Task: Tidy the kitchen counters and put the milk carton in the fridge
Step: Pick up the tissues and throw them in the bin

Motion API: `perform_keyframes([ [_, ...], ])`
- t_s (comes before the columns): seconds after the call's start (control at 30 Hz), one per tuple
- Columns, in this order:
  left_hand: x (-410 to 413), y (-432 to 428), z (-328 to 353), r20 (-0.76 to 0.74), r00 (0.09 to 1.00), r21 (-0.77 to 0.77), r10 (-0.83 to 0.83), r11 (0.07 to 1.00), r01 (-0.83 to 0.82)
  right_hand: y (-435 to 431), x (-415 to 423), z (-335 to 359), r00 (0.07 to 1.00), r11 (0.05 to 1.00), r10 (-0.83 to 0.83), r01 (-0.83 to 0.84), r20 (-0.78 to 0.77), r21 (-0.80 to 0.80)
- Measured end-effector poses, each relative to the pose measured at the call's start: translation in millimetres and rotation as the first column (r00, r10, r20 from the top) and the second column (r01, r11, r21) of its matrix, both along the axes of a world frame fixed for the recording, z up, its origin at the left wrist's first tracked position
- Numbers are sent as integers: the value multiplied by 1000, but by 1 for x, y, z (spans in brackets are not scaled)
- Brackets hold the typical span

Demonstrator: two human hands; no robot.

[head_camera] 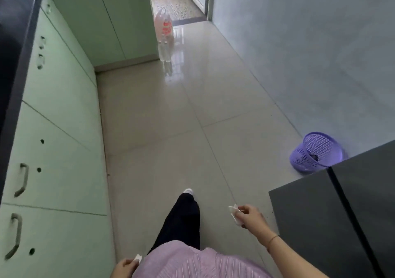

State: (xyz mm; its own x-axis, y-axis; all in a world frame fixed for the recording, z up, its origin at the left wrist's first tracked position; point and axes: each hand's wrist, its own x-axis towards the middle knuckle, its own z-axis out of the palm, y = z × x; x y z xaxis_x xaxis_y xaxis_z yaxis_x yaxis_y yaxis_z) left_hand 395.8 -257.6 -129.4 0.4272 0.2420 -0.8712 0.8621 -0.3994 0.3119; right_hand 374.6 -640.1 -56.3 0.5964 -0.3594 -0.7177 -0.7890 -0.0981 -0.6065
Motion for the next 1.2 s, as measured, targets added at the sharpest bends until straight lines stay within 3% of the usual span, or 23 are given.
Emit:
perform_keyframes([
  [0.23,240,-124,67,160,954,-122,-254,954,274,-54,53,-5,958,963,-266,260,-110,-66],
  [0.43,389,-257,104,336,823,-170,-457,830,530,-94,86,-19,844,853,-522,515,-119,-86],
  [0.6,445,-349,87,302,750,-173,-589,740,650,-144,129,-41,753,766,-642,626,-143,-146],
  [0.87,509,-459,77,156,672,-5,-724,680,733,-298,223,-43,701,704,-710,703,-74,-97],
  [1.0,550,-540,80,159,566,39,-809,578,815,-391,252,-26,565,564,-824,825,31,-45],
  [1.2,592,-703,76,123,419,-48,-899,417,908,-473,259,-2,327,333,-934,943,141,19],
])
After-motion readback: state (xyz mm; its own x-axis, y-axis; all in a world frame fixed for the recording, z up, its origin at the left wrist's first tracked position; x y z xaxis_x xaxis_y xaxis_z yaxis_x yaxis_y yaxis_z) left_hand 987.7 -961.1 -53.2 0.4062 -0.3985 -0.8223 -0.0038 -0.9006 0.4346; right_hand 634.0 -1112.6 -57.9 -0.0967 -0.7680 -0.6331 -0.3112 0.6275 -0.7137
